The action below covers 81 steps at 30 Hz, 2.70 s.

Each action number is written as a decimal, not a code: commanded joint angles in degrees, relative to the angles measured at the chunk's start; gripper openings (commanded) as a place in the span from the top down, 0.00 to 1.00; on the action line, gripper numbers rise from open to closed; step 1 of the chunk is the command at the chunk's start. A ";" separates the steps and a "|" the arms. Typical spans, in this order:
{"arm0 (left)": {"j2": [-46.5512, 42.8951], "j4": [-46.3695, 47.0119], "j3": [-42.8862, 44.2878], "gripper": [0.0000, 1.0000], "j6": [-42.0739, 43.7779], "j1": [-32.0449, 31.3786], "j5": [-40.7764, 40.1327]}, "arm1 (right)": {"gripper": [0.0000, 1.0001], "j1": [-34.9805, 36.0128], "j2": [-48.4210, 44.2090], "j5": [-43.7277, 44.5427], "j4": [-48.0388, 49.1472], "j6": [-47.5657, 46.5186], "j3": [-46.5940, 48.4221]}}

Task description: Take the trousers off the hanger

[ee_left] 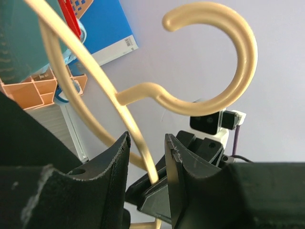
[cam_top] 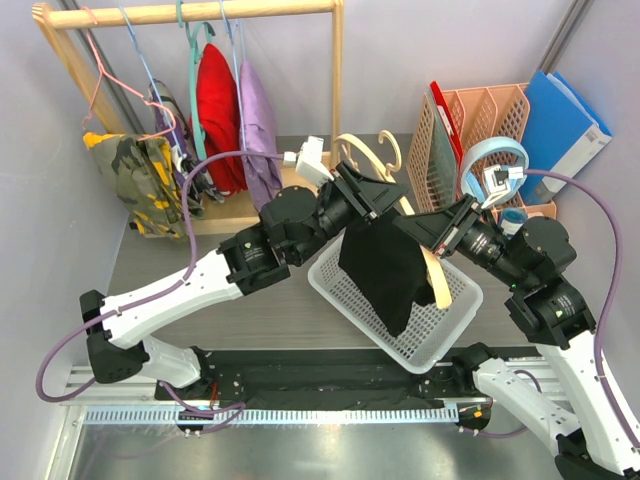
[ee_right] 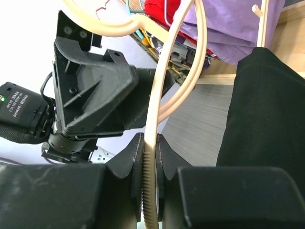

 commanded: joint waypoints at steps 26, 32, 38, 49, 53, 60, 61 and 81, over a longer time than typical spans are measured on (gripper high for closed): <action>-0.22 1.27 3.60 1.00 -3.43 -0.20 -0.29 | 0.81 0.06 -0.57 -7.40 0.39 -5.90 3.79; -5.67 -8.46 4.47 1.00 -2.91 0.15 -0.81 | 0.49 0.06 0.04 -5.91 -6.55 -12.84 7.48; -13.74 -16.65 3.42 1.00 -3.70 2.08 -2.05 | 0.28 0.06 2.58 -5.99 -11.04 -18.56 10.21; -27.63 -32.74 4.74 1.00 -2.73 3.58 -5.91 | 0.18 0.67 9.79 -7.84 -4.46 -20.85 7.49; -31.69 -36.61 4.65 1.00 -3.35 3.58 -6.71 | 0.18 4.70 13.83 -3.99 -3.66 -21.72 8.54; -36.17 -38.12 1.40 1.00 -6.24 3.58 -4.68 | 0.17 24.44 18.41 13.14 -3.04 -25.15 11.09; -36.53 -37.94 1.23 1.00 -6.33 3.49 -4.77 | 0.17 26.67 18.93 18.56 -3.04 -26.55 11.26; -45.23 -47.60 3.51 1.00 -10.38 3.58 -7.84 | 0.12 75.01 30.01 66.16 8.99 -42.90 11.62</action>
